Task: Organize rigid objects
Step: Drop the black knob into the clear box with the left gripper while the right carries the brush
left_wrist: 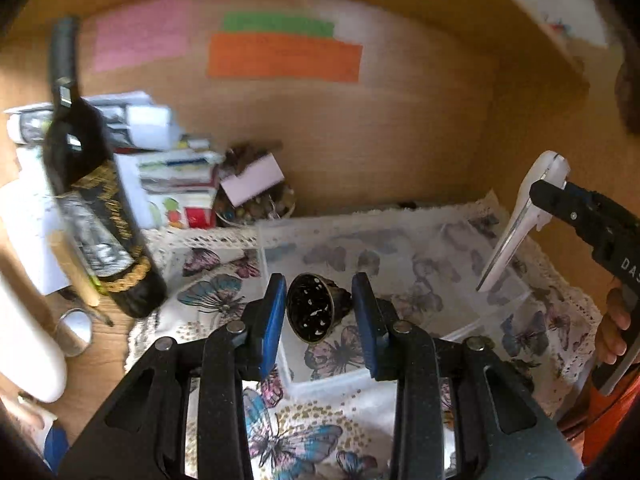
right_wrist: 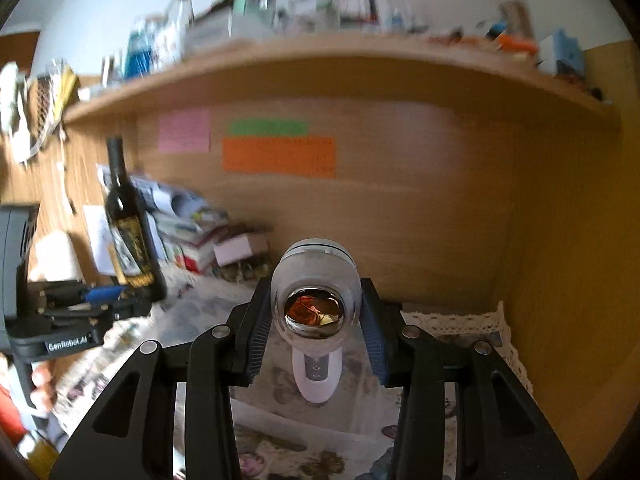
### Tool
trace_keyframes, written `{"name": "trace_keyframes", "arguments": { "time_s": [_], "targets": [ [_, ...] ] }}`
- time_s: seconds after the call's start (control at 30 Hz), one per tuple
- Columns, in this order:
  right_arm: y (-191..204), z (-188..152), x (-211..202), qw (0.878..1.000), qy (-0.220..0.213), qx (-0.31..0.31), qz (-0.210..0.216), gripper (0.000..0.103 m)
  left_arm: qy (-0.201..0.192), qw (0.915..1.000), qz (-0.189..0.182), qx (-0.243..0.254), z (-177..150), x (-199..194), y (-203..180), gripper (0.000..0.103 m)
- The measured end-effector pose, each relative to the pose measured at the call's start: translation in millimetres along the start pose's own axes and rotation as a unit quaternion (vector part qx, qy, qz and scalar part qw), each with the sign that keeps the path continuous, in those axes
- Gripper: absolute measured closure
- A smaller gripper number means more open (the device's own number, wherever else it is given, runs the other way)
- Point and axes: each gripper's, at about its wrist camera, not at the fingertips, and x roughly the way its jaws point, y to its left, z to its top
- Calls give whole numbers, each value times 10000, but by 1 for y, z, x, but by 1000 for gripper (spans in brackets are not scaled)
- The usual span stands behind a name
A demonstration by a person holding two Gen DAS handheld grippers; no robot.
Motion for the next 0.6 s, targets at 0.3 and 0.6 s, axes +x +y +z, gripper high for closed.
{"name": "trace_keyframes", "arguments": {
  "time_s": [0.3,0.6],
  "targets": [
    [-2,-11,65,9945,1000,-105,305,64,645,9976,35,230,-2,57,-14,70],
    [15,-13,115,9854,1602,-209,533,64,682,9973,51,260,-4,64,-16,65]
  ]
}}
